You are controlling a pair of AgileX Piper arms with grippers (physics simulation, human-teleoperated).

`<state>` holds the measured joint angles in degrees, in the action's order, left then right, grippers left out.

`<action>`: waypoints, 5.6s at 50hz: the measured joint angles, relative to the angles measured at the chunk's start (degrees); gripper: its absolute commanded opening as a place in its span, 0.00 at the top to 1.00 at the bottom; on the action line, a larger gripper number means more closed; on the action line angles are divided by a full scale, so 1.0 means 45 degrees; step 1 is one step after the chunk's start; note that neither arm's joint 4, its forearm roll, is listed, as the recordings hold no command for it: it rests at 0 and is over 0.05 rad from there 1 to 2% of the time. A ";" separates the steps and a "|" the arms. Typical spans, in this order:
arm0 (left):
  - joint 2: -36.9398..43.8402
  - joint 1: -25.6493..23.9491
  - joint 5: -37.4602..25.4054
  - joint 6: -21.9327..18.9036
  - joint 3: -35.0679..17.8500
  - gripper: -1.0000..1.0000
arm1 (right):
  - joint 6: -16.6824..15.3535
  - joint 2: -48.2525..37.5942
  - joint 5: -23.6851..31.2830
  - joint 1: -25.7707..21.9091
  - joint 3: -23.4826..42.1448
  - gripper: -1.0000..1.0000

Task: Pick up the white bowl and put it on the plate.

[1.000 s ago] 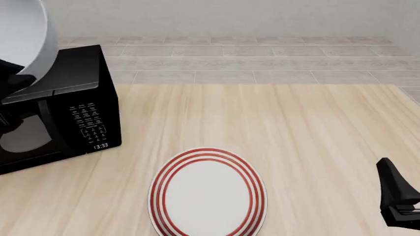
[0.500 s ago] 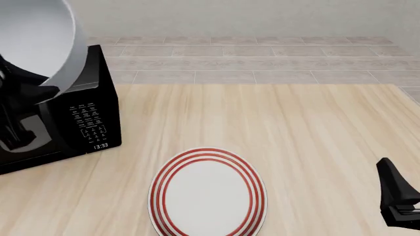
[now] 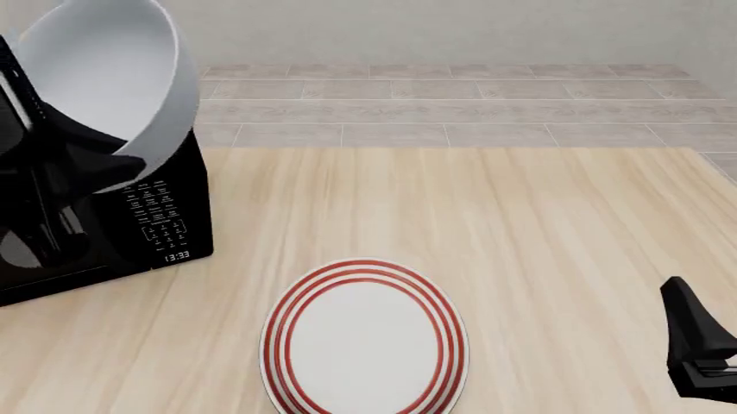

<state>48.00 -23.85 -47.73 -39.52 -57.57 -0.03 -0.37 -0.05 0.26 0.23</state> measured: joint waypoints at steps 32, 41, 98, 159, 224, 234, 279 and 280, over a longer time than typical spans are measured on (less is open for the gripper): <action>0.0846 -0.1909 0.0247 0.0856 0.0436 1.00 | 0.0000 0.0000 0.0000 0.0001 0.0000 0.00; 0.1194 -0.2372 0.0527 0.0996 0.0679 1.00 | 0.0001 0.0000 0.0000 0.0001 0.0000 0.00; 0.2343 -0.6207 0.1244 0.2216 0.1788 1.00 | -0.0001 0.0000 0.0000 0.0001 0.0000 0.00; 0.3189 -0.9560 0.2170 0.3570 0.2251 1.00 | 0.0000 0.0000 0.0000 0.0000 0.0000 0.00; 0.4536 -1.0399 0.3704 0.4329 0.3192 1.00 | -0.0005 -0.0133 -0.0143 -0.0043 -0.0011 0.00; 0.4592 -1.0274 0.3879 0.4369 0.3323 1.00 | -0.0004 -0.0123 -0.0130 -0.0048 -0.0007 0.00; 0.5208 -0.9438 0.4652 0.4104 0.3483 1.00 | -0.0005 -0.0240 -0.0272 -0.0057 -0.0034 0.00; 0.5220 -0.9422 0.4655 0.4098 0.3475 1.00 | -0.0005 -0.0240 -0.0273 -0.0057 -0.0034 0.00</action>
<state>71.49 -66.25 -26.78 -21.08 -41.93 -0.05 -1.45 -1.27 0.00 0.08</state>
